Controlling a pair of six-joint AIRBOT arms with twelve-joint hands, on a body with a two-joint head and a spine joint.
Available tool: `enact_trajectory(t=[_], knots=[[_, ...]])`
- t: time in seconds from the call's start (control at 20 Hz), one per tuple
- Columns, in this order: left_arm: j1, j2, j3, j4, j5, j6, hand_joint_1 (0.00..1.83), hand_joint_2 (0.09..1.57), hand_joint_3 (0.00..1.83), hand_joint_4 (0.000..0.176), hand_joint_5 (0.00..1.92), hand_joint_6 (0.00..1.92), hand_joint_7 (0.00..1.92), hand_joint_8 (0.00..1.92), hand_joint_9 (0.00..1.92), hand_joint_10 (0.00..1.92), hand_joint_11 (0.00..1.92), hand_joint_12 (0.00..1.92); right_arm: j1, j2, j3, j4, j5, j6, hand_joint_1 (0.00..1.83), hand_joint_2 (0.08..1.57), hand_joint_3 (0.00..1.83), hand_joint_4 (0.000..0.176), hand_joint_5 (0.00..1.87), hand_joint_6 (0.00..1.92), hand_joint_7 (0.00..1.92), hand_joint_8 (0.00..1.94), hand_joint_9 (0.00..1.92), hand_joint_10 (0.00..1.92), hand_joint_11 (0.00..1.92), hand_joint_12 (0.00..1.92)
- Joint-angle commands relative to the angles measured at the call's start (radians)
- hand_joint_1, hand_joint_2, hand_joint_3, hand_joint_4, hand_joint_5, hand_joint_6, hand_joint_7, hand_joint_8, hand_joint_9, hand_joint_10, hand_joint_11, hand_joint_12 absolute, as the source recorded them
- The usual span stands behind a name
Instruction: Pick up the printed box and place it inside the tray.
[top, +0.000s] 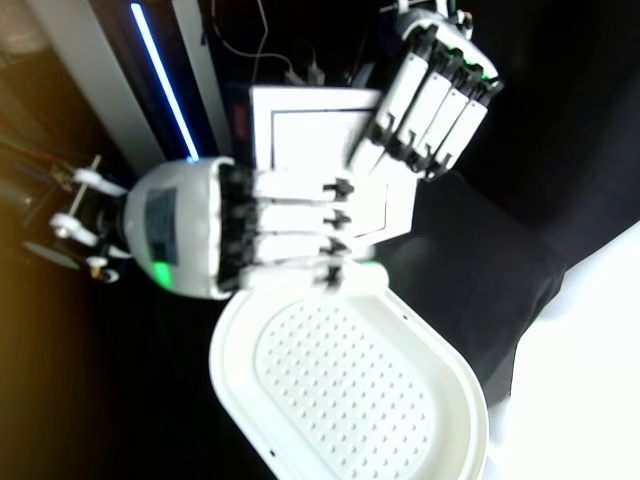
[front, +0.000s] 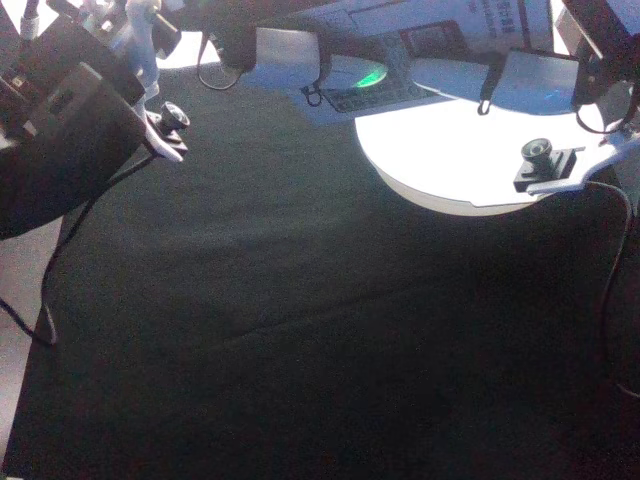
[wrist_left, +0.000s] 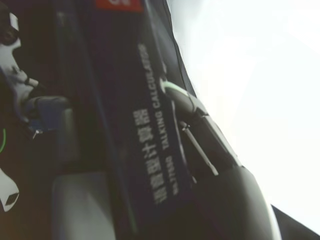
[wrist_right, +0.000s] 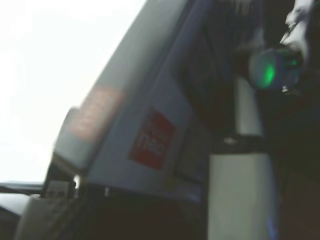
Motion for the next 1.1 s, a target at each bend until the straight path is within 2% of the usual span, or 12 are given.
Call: enact_trajectory(t=[0.0, 0.2, 0.25, 0.3, 0.35, 0.4, 0.45, 0.5, 0.55, 0.65, 0.9, 1.05], knots=[[-0.013, 0.003, 0.001, -0.008, -0.14, -0.003, 1.29, 1.04, 0.0, 0.0, 1.14, 0.47, 1.19, 0.9, 1.3, 0.95, 1.15, 1.43, 0.015, 0.003, 0.001, 0.004, 0.103, 0.005, 1.28, 1.06, 0.0, 0.0, 1.06, 0.64, 1.18, 0.89, 1.22, 1.06, 1.08, 1.54], [-0.011, 0.003, 0.004, -0.009, -0.141, -0.003, 1.3, 1.04, 0.0, 0.0, 1.14, 0.49, 1.21, 0.85, 1.34, 0.87, 1.2, 1.31, 0.015, 0.003, 0.002, -0.002, 0.103, 0.005, 1.28, 1.07, 0.0, 0.0, 1.04, 0.65, 1.16, 0.95, 1.2, 1.1, 1.09, 1.51], [-0.011, 0.003, 0.004, -0.009, -0.141, -0.003, 1.29, 1.04, 0.0, 0.0, 1.13, 0.51, 1.19, 0.87, 1.3, 0.8, 1.16, 1.2, 0.017, 0.004, 0.001, -0.005, 0.103, 0.005, 1.2, 1.06, 0.01, 0.0, 1.08, 0.77, 1.18, 0.8, 1.22, 1.1, 1.11, 1.49], [-0.011, 0.005, 0.004, -0.008, -0.144, -0.003, 1.28, 1.07, 0.01, 0.0, 0.98, 0.78, 1.17, 0.87, 1.25, 0.68, 1.1, 1.1, 0.019, 0.004, 0.001, -0.008, 0.103, 0.005, 1.27, 1.05, 0.0, 0.0, 1.07, 0.66, 1.19, 0.86, 1.23, 1.08, 1.12, 1.48], [-0.011, 0.011, 0.004, -0.008, -0.151, -0.003, 0.72, 1.18, 0.01, 0.0, 0.59, 0.31, 0.71, 0.34, 0.84, 0.36, 0.65, 0.91, 0.021, 0.005, 0.001, -0.009, 0.103, 0.005, 1.29, 1.05, 0.0, 0.0, 1.08, 0.62, 1.21, 0.84, 1.25, 1.04, 1.13, 1.46], [-0.011, 0.015, 0.005, -0.008, -0.153, -0.003, 0.44, 1.12, 0.0, 0.0, 0.37, 0.08, 0.46, 0.1, 0.53, 0.13, 0.29, 0.8, 0.022, 0.006, 0.001, -0.011, 0.103, 0.005, 1.29, 1.04, 0.0, 0.0, 1.09, 0.59, 1.22, 0.82, 1.26, 1.0, 1.13, 1.44], [-0.01, 0.019, 0.007, -0.008, -0.156, -0.003, 0.24, 0.94, 0.0, 0.051, 0.1, 0.01, 0.12, 0.02, 0.14, 0.03, 0.06, 0.4, 0.024, 0.007, 0.001, -0.012, 0.104, 0.005, 1.21, 1.04, 0.0, 0.0, 1.14, 0.68, 1.27, 0.7, 1.28, 1.0, 1.13, 1.44], [-0.008, 0.021, 0.013, -0.008, -0.157, -0.003, 0.18, 0.87, 0.0, 0.127, 0.02, 0.0, 0.02, 0.0, 0.03, 0.0, 0.01, 0.08, 0.025, 0.007, 0.001, -0.012, 0.104, 0.005, 1.19, 1.04, 0.0, 0.0, 1.14, 0.71, 1.3, 0.64, 1.28, 1.03, 1.13, 1.47], [-0.006, 0.021, 0.016, -0.008, -0.157, -0.003, 0.16, 0.85, 0.0, 0.166, 0.0, 0.0, 0.0, 0.0, 0.0, 0.0, 0.0, 0.01, 0.026, 0.008, 0.001, -0.012, 0.105, 0.005, 1.19, 1.04, 0.0, 0.0, 1.14, 0.71, 1.31, 0.64, 1.27, 1.06, 1.13, 1.48], [0.0, 0.021, 0.019, -0.008, -0.16, -0.003, 0.13, 0.87, 0.0, 0.176, 0.0, 0.0, 0.0, 0.0, 0.0, 0.0, 0.0, 0.0, 0.027, 0.013, 0.001, -0.015, 0.105, 0.005, 1.19, 1.05, 0.0, 0.0, 1.13, 0.74, 1.28, 0.58, 1.24, 1.03, 1.12, 1.46], [0.02, 0.037, 0.017, -0.021, -0.193, -0.003, 0.11, 0.83, 0.0, 0.176, 0.0, 0.0, 0.0, 0.0, 0.0, 0.0, 0.0, 0.0, 0.05, 0.058, 0.006, -0.07, 0.103, 0.005, 1.18, 1.05, 0.0, 0.0, 1.12, 0.75, 1.32, 0.54, 1.25, 1.03, 1.08, 1.5], [0.037, 0.057, 0.007, -0.025, -0.214, -0.003, 0.1, 0.8, 0.0, 0.176, 0.0, 0.0, 0.0, 0.0, 0.0, 0.0, 0.0, 0.0, 0.059, 0.094, 0.018, -0.09, 0.088, 0.003, 1.19, 1.04, 0.0, 0.0, 1.14, 0.72, 1.35, 0.68, 1.28, 1.28, 1.13, 1.66]])
